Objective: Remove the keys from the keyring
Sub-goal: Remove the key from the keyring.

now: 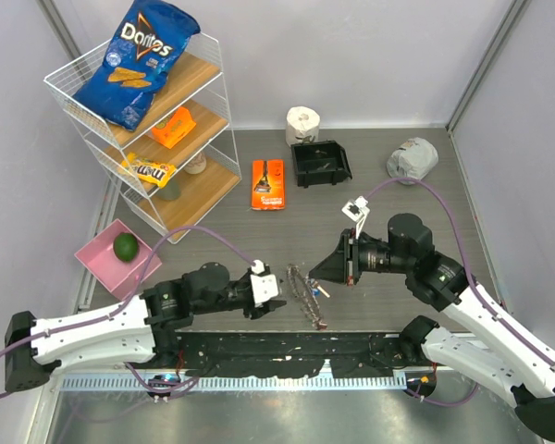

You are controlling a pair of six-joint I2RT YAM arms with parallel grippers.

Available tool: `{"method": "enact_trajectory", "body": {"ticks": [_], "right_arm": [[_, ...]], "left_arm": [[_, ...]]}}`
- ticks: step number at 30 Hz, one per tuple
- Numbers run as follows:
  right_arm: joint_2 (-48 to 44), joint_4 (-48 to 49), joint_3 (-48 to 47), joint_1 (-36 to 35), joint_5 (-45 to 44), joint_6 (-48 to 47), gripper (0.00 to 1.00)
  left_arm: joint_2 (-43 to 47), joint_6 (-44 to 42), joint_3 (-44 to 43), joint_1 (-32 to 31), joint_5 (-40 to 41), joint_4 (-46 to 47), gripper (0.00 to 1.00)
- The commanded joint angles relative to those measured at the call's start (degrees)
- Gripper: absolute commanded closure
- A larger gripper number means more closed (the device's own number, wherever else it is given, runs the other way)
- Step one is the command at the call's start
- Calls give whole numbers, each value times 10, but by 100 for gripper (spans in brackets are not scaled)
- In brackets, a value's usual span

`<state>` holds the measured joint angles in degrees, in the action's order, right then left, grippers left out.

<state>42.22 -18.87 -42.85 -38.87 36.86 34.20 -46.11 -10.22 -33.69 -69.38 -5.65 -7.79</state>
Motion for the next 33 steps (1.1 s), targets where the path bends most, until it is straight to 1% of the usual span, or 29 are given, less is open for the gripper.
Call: {"method": "enact_trajectory", "body": {"ticks": [1,4,9,15,22,33], "right_arm": [[-13,59,-38,1,28,10,95],[-13,92,-36,1,44,25,95],[-11,111,-34,1,56,33,95],[-8,126,-32,0,64,47,95],[-8,136,-32,-3,66,53,95],[-5,136,-25,-8,64,54,95]], "left_arm": [[44,23,36,10,-43,181,48],[61,23,52,9,-49,227,50],[82,13,80,10,-61,294,56],[70,-4,69,9,-76,300,59],[54,-16,67,10,-90,328,66],[59,-16,63,10,-105,348,68]]}}
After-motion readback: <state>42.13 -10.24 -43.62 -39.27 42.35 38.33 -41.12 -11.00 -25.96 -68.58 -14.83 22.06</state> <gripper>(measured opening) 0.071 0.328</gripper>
